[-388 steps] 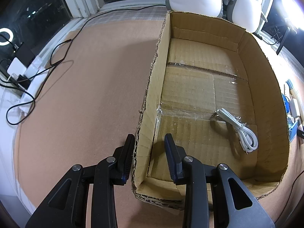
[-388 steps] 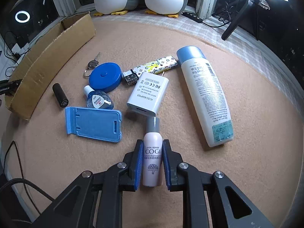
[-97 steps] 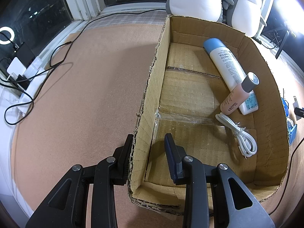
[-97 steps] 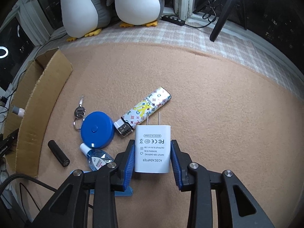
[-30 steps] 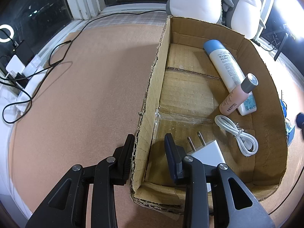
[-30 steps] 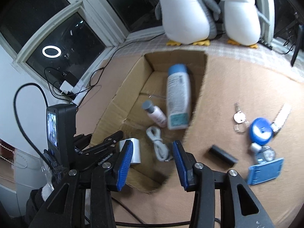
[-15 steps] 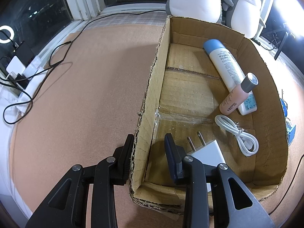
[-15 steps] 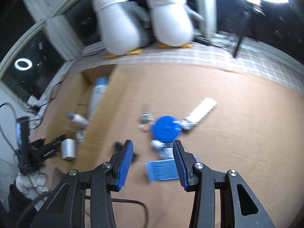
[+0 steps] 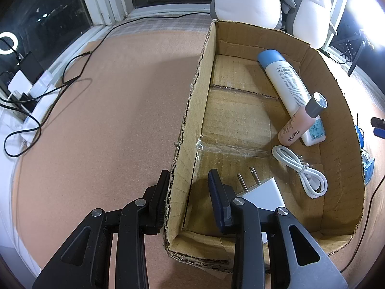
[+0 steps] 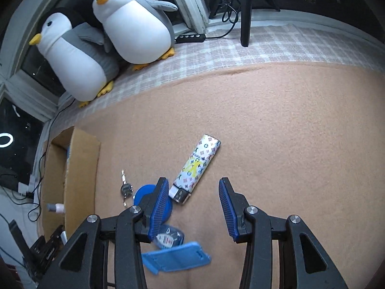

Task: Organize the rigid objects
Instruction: 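Grasp the colourful patterned power bank with the right gripper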

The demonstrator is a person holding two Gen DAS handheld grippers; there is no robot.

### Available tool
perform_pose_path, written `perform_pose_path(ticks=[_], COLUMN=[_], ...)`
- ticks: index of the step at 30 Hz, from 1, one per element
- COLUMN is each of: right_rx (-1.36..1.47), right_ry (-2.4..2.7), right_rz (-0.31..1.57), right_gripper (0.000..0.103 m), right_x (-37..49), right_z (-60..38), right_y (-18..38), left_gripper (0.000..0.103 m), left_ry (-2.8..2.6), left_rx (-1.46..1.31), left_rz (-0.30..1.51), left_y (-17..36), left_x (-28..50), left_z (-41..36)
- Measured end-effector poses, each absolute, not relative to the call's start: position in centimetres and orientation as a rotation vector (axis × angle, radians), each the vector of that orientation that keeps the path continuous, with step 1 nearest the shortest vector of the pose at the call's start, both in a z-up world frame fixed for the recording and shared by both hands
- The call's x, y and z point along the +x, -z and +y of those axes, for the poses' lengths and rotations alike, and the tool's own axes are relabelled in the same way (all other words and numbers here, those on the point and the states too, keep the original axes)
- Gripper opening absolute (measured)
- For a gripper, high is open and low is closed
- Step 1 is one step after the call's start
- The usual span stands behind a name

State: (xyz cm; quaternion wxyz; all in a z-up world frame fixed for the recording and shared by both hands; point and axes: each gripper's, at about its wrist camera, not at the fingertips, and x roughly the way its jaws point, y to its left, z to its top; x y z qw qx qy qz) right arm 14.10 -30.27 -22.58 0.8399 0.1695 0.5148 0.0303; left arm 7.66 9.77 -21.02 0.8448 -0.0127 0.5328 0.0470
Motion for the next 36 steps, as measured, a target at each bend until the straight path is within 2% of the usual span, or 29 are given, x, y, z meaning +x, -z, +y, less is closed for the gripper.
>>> perform_pose_path(ticks=[15, 28, 36], right_rx=[0.270, 0.016, -0.042], right_ry=[0.003, 0.001, -0.056], right_rz=[1.140, 1.153, 1.156], right_gripper=[0.039, 0.026, 0.022], right_x=[17.2, 17.4, 17.0], right_z=[-28.3, -26.4, -26.6], right_y=[24.2, 24.7, 24.6], left_gripper=[0.031, 0.031, 0.031], left_ry=[-0.098, -0.098, -0.097], left_rx=[-0.030, -0.031, -0.032], left_rz=[1.125, 1.124, 1.124], left_y=[21.0, 21.1, 21.1], left_x=[7.7, 7.7, 7.7], left_z=[9.8, 9.8, 9.9])
